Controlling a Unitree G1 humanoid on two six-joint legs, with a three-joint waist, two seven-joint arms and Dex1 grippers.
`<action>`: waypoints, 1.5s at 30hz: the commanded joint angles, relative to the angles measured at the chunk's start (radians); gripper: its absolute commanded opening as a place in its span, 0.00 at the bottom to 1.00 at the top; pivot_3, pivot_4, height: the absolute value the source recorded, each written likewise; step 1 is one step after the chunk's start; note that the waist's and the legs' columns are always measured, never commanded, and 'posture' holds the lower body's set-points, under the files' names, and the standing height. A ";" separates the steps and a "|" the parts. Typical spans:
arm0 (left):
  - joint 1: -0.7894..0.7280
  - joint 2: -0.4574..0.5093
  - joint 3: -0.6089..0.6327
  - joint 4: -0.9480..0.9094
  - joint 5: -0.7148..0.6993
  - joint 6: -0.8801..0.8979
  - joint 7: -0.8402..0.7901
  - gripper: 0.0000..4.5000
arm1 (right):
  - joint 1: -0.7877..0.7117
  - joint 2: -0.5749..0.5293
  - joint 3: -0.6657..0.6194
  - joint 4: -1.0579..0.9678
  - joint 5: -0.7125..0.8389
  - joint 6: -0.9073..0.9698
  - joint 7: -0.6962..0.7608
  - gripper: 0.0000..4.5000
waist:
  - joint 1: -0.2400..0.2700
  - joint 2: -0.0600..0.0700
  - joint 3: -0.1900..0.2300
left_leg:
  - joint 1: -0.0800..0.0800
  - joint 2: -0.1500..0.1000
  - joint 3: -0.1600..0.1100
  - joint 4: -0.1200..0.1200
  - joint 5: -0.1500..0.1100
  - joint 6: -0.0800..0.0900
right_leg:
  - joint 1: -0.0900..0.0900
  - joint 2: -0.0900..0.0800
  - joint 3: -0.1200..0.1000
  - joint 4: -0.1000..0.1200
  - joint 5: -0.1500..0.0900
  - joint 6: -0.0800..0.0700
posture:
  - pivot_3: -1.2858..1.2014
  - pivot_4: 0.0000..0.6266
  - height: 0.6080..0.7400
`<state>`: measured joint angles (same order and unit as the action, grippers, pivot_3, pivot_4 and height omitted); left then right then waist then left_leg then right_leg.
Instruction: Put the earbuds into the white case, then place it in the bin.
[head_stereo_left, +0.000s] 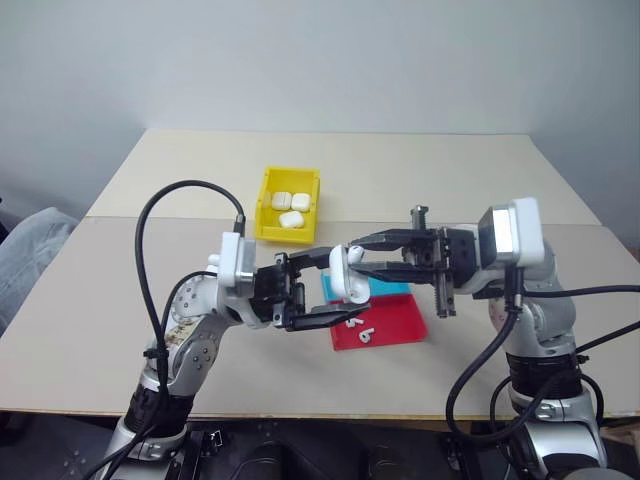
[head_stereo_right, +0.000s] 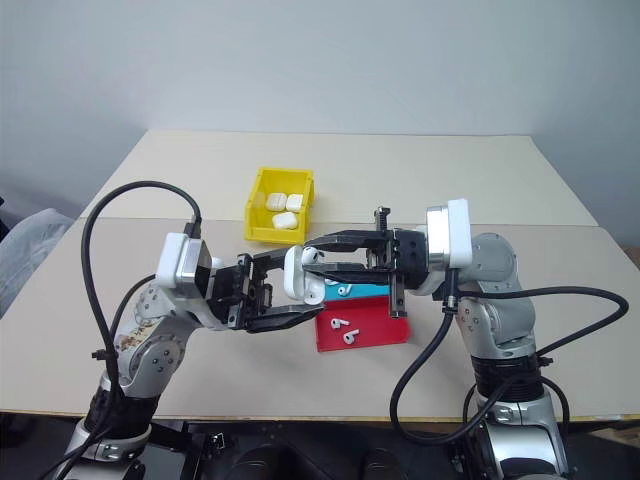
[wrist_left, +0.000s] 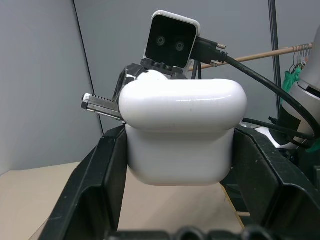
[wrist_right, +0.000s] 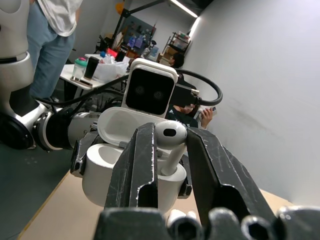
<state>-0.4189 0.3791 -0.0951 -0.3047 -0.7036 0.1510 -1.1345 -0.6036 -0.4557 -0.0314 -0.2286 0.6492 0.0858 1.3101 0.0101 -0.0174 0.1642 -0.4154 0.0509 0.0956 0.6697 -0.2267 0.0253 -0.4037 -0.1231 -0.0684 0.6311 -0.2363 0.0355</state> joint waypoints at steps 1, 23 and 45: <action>-0.023 -0.010 0.010 -0.013 0.001 -0.024 -0.015 0.62 | -0.002 -0.020 -0.007 -0.010 -0.006 -0.030 0.010 0.36 | 0.000 0.000 0.000 | 0.000 0.000 0.000 0.000 0.000 0.000 | 0.000 0.000 0.000 0.000 0.000 0.000 | 0.52 0.24 1.00; 0.268 0.215 0.139 -0.013 0.195 -0.153 -0.031 0.62 | -0.398 -0.351 0.301 0.452 -0.519 -0.170 0.245 0.51 | -0.023 0.001 0.001 | 0.001 0.001 0.003 -0.004 0.000 0.000 | -0.002 0.001 0.001 -0.001 0.000 -0.001 | 0.52 0.24 1.00; 0.489 0.166 0.092 -0.183 0.315 -0.179 0.199 0.62 | -0.771 -0.013 0.704 1.293 -1.196 -0.715 -0.097 0.51 | -0.028 0.002 0.001 | -0.002 0.002 0.010 -0.006 0.004 -0.006 | -0.010 0.000 0.005 0.002 0.000 -0.002 | 0.52 0.24 1.00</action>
<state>0.0639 0.5430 -0.0023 -0.4411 -0.3886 -0.0175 -0.9491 -1.3324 -0.4708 0.6737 1.0476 -0.5318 -0.6004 1.2329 -0.0181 -0.0155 0.1654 -0.4171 0.0529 0.1053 0.6633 -0.2231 0.0193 -0.4135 -0.1233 -0.0637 0.6331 -0.2359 0.0331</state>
